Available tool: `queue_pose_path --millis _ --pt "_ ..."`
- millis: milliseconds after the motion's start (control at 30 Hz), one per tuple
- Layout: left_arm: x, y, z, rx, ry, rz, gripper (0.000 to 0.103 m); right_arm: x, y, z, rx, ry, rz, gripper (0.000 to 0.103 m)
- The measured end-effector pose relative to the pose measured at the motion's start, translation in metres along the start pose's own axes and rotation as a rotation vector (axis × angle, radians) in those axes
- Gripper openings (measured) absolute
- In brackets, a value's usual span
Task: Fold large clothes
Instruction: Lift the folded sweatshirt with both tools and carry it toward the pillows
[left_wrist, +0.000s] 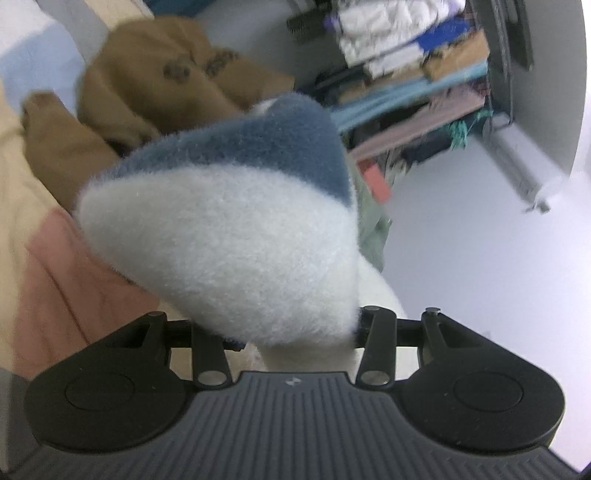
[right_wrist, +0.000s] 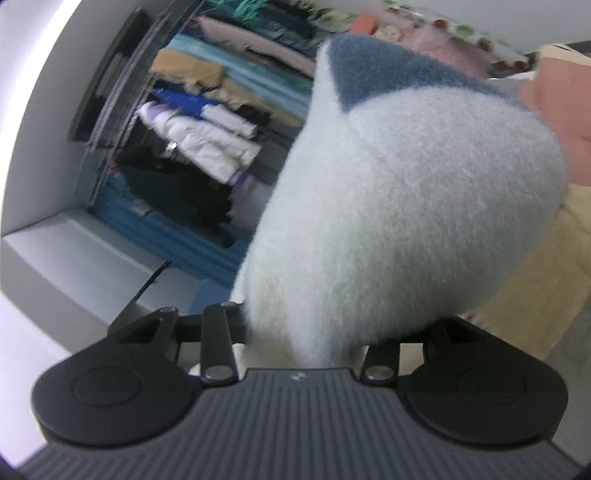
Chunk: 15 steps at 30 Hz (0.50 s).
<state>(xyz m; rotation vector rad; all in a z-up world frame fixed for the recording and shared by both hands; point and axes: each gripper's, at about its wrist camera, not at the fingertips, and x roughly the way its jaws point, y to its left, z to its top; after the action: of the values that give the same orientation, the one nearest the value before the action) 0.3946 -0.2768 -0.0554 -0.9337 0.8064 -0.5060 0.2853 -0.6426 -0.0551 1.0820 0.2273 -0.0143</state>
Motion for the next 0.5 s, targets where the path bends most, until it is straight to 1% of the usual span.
queue_pose_path --millis 100,200,300,400,500 --pt "0.038 0.014 -0.012 0.019 0.041 0.02 0.05 0.0 -0.041 -0.001 0.026 -0.006 -0.032 0.047" --pt "0.063 0.037 -0.023 0.027 0.078 0.043 0.05 0.003 -0.074 -0.006 0.065 -0.001 -0.061 0.047" --pt "0.082 0.06 -0.034 0.049 0.102 0.067 0.05 0.01 -0.1 -0.017 0.082 0.016 -0.08 0.047" --pt "0.091 0.084 -0.044 0.052 0.114 0.078 0.05 0.014 -0.12 -0.032 0.098 0.034 -0.09 0.047" --pt "0.096 0.095 -0.05 0.114 0.116 0.079 0.05 0.014 -0.145 -0.047 0.146 0.038 -0.092 0.047"
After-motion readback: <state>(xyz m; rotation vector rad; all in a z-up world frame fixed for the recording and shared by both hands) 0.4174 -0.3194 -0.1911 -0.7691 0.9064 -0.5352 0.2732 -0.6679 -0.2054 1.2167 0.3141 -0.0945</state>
